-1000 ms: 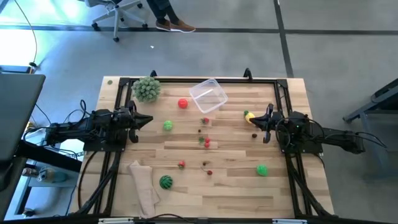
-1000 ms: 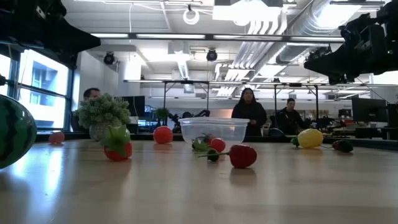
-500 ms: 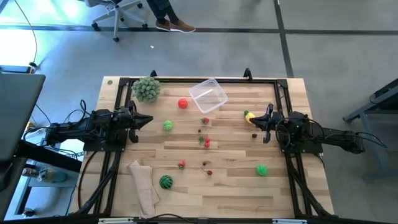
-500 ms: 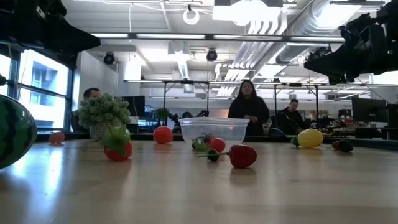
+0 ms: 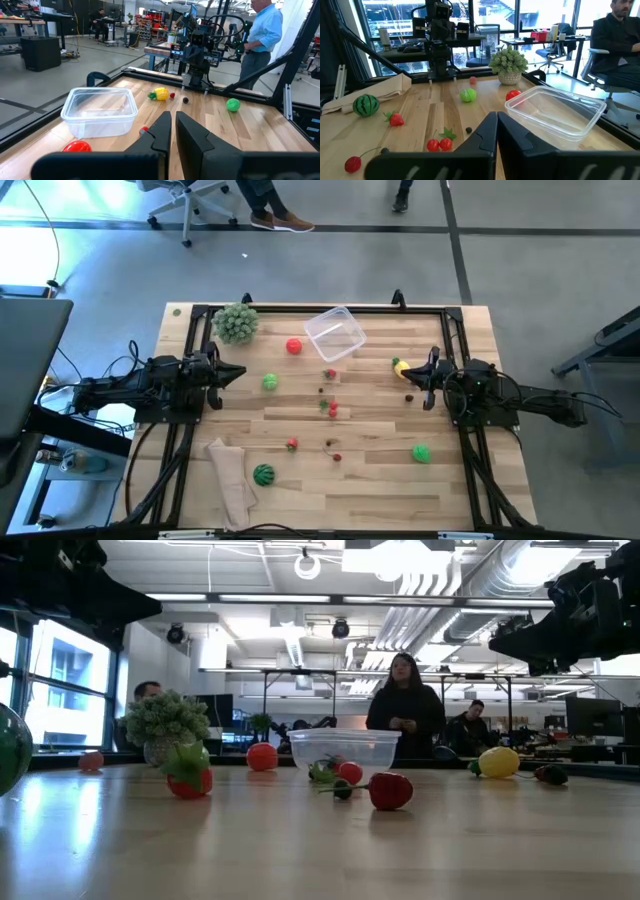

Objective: Pick and placing Produce into tupperware

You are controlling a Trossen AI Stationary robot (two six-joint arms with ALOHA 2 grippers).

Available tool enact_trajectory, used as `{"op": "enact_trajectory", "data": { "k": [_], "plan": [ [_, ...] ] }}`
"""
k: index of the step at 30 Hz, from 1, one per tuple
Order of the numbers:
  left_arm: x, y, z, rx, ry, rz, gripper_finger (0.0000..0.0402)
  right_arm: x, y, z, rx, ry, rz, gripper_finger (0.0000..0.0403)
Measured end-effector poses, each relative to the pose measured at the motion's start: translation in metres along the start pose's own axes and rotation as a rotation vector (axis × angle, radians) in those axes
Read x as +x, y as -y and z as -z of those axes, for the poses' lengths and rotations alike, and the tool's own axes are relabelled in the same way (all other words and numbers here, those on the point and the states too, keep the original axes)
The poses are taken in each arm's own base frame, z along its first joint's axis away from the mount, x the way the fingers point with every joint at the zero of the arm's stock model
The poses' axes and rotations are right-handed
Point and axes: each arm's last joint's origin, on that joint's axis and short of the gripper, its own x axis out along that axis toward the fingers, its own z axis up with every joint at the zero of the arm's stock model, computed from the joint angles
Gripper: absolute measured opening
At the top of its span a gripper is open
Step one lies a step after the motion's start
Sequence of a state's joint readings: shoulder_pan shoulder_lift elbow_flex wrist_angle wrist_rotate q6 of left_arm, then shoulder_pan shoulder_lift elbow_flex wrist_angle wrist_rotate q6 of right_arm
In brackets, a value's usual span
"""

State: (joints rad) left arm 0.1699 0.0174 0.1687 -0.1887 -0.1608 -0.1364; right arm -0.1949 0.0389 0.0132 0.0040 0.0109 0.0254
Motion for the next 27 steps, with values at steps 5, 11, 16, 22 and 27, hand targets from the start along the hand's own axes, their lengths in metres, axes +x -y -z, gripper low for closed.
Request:
{"op": "enact_trajectory", "data": {
  "k": [5,11,16,22,27],
  "plan": [
    [0.000,0.000,0.000,-0.004,0.005,0.001,0.0017,0.000,0.000,0.000,-0.022,0.001,0.005,0.0002],
    [0.000,0.000,0.000,-0.003,0.005,0.001,0.0017,0.000,0.000,0.000,-0.022,0.001,0.008,0.0002],
    [0.000,0.000,-0.001,-0.009,0.014,0.002,0.0017,0.000,0.000,0.000,0.114,0.001,0.007,0.0002],
    [0.000,0.001,-0.007,-0.050,0.070,0.011,0.0017,0.000,0.001,-0.007,0.320,0.083,0.037,0.0002],
    [0.000,0.001,-0.008,-0.066,0.083,0.014,0.0017,-0.006,0.003,-0.032,0.349,0.354,0.043,0.0002]
  ]
}}
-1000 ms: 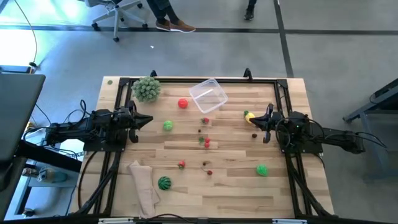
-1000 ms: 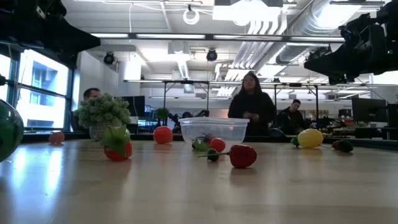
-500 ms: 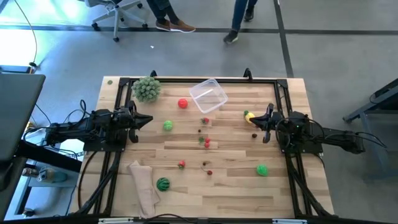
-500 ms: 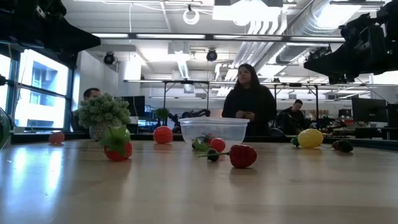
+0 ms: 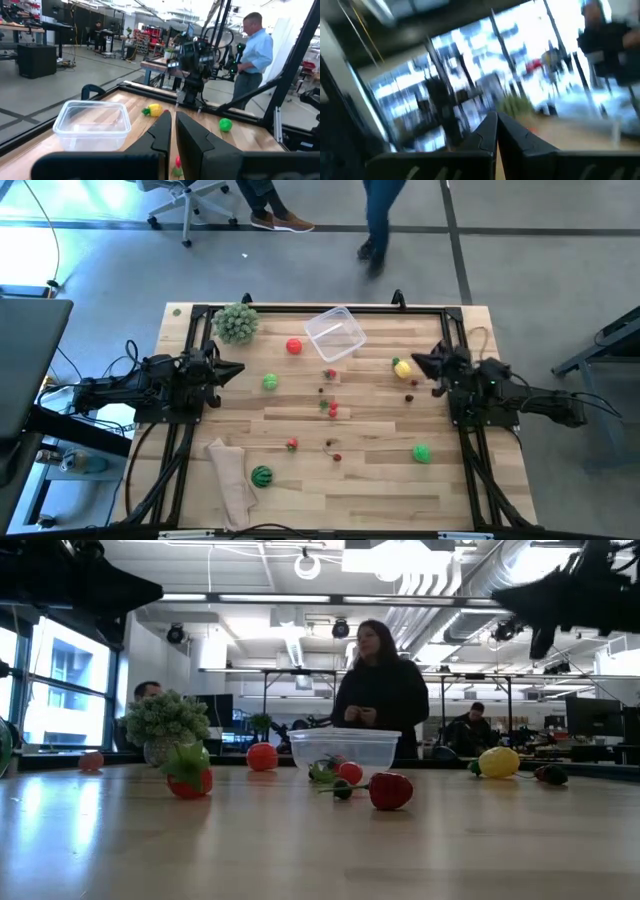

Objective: Pick and placing Produce into tupperware
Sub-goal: Move the transparent container to the center of the table

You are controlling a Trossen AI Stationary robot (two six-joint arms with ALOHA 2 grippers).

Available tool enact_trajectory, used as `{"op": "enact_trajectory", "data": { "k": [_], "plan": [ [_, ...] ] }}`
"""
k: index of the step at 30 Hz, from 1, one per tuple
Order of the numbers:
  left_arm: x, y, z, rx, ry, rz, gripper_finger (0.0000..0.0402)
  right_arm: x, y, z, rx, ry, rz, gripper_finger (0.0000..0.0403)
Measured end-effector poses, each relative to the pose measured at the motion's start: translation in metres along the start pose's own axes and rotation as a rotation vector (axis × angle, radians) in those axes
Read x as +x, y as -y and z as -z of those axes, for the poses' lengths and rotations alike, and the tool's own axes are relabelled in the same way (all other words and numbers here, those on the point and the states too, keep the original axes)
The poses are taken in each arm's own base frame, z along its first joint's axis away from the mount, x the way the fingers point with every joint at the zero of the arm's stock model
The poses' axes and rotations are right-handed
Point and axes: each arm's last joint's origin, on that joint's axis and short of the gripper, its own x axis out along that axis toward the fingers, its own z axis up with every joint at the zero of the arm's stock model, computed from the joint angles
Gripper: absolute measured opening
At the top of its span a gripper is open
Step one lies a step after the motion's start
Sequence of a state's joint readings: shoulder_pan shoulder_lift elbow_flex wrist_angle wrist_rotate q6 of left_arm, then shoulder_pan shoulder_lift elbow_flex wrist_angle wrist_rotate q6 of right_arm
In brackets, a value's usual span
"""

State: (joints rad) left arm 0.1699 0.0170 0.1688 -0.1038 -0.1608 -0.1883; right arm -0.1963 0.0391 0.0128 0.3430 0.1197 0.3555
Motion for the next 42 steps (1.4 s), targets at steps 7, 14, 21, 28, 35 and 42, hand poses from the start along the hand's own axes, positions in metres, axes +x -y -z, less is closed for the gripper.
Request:
{"op": "enact_trajectory", "data": {
  "k": [7,14,21,28,35,42],
  "plan": [
    [0.000,0.000,0.000,0.000,-0.001,0.000,0.0017,0.006,-0.014,-0.047,-0.185,0.053,0.134,0.0002],
    [0.000,0.000,0.000,0.000,0.000,-0.001,0.0017,0.043,-0.032,-0.095,-0.339,-0.083,0.290,0.0002],
    [0.000,-0.001,0.000,0.000,0.007,-0.031,0.0017,0.120,-0.020,-0.123,-0.398,-0.331,0.457,0.0002],
    [0.000,-0.001,0.000,0.005,0.005,-0.033,0.0017,0.199,0.039,-0.113,-0.269,-0.721,0.507,0.0002],
    [0.000,-0.001,0.000,0.008,0.003,-0.034,0.0017,0.255,0.088,-0.065,-0.220,-0.960,0.513,0.0002],
    [0.000,-0.001,0.002,0.012,-0.021,-0.036,0.0017,0.279,0.109,0.009,-0.185,-1.207,0.434,0.0002]
  ]
}}
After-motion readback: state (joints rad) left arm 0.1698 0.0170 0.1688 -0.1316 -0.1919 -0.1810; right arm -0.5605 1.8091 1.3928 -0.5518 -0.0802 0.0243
